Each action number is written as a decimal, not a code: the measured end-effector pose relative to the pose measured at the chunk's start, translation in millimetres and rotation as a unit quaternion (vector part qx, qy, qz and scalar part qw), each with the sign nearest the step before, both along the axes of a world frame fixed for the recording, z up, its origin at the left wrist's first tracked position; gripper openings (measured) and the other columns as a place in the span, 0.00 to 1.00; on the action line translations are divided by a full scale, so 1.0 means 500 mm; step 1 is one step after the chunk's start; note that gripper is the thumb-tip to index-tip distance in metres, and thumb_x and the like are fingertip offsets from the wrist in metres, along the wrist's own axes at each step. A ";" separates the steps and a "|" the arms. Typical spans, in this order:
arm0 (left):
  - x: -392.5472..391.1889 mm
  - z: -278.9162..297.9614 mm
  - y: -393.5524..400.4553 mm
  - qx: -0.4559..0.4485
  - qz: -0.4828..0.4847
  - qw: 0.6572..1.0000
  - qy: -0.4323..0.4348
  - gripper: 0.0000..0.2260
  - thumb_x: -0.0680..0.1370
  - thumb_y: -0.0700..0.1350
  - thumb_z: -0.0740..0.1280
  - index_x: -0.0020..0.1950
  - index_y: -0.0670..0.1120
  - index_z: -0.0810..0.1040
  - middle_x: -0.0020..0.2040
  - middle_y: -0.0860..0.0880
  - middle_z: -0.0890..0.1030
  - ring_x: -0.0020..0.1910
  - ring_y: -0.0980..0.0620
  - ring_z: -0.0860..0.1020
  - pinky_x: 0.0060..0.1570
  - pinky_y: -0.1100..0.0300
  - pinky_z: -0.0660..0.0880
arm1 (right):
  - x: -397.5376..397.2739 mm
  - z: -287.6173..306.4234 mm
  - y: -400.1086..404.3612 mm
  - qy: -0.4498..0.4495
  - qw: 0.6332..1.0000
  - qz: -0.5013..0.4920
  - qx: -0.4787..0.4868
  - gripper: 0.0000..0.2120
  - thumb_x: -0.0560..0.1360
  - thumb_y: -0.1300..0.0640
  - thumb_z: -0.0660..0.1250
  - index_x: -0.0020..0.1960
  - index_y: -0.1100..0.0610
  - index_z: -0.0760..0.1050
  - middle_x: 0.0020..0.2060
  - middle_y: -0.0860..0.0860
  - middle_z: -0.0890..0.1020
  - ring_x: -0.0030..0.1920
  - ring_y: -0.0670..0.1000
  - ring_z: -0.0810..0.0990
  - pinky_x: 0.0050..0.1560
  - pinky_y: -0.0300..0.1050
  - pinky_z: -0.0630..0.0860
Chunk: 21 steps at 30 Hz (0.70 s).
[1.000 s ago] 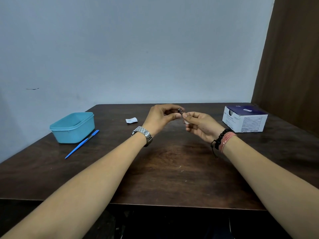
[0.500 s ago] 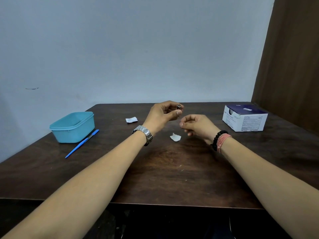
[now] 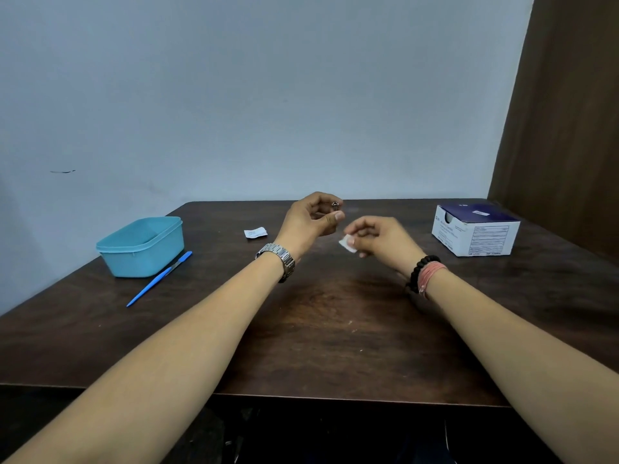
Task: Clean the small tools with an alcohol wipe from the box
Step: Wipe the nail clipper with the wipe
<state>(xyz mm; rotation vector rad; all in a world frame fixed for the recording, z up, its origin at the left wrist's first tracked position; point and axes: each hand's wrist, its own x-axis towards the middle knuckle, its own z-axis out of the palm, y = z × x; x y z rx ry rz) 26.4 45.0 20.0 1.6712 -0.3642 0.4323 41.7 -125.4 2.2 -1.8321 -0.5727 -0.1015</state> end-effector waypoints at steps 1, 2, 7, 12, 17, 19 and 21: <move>0.001 -0.002 0.001 0.003 0.008 1.000 0.001 0.08 0.75 0.36 0.71 0.52 0.44 0.80 0.40 0.49 0.78 0.38 0.53 0.77 0.44 0.62 0.80 | -0.002 0.005 0.000 0.004 0.999 0.000 0.048 0.05 0.74 0.69 0.69 0.49 0.62 0.78 0.38 0.54 0.79 0.35 0.46 0.78 0.36 0.34 0.77; 0.002 -0.003 0.002 0.005 0.014 1.000 0.002 0.08 0.74 0.36 0.71 0.53 0.44 0.80 0.41 0.47 0.79 0.38 0.52 0.78 0.43 0.63 0.79 | -0.005 0.010 0.001 0.004 0.997 0.001 0.083 0.06 0.74 0.70 0.68 0.50 0.64 0.77 0.38 0.54 0.79 0.35 0.46 0.78 0.37 0.33 0.78; 0.000 -0.006 -0.002 -0.028 -0.016 0.999 0.028 0.06 0.75 0.37 0.71 0.50 0.44 0.80 0.42 0.46 0.81 0.41 0.53 0.80 0.47 0.61 0.80 | -0.011 0.017 0.003 -0.010 0.989 0.005 0.149 0.08 0.73 0.71 0.69 0.43 0.60 0.76 0.39 0.53 0.80 0.35 0.42 0.81 0.39 0.35 0.79; -0.008 -0.005 -0.014 -0.045 -0.064 0.996 0.045 0.04 0.76 0.37 0.70 0.49 0.42 0.80 0.44 0.46 0.81 0.43 0.52 0.82 0.47 0.60 0.80 | -0.001 0.012 -0.004 -0.049 0.992 -0.035 0.109 0.08 0.72 0.66 0.72 0.40 0.56 0.78 0.39 0.53 0.82 0.36 0.45 0.81 0.38 0.37 0.78; -0.013 -0.003 -0.014 -0.065 -0.070 0.994 0.056 0.04 0.75 0.36 0.70 0.49 0.41 0.79 0.42 0.45 0.79 0.39 0.53 0.81 0.45 0.61 0.80 | 0.000 0.009 -0.007 -0.101 0.989 -0.093 0.049 0.05 0.72 0.59 0.74 0.40 0.50 0.82 0.37 0.45 0.85 0.39 0.41 0.80 0.41 0.36 0.74; -0.013 -0.002 -0.014 -0.072 -0.063 0.994 0.053 0.04 0.75 0.35 0.70 0.49 0.41 0.78 0.41 0.44 0.79 0.38 0.53 0.81 0.44 0.60 0.81 | -0.006 0.011 -0.005 -0.104 0.989 -0.093 0.042 0.02 0.72 0.58 0.74 0.42 0.52 0.83 0.38 0.46 0.85 0.39 0.40 0.81 0.40 0.35 0.74; -0.014 -0.002 -0.014 -0.074 -0.060 0.994 0.053 0.04 0.76 0.35 0.70 0.49 0.41 0.78 0.40 0.45 0.79 0.37 0.53 0.82 0.44 0.60 0.81 | -0.010 0.012 -0.002 -0.100 0.990 -0.089 0.044 0.03 0.71 0.56 0.75 0.43 0.54 0.83 0.38 0.46 0.85 0.39 0.40 0.81 0.40 0.33 0.75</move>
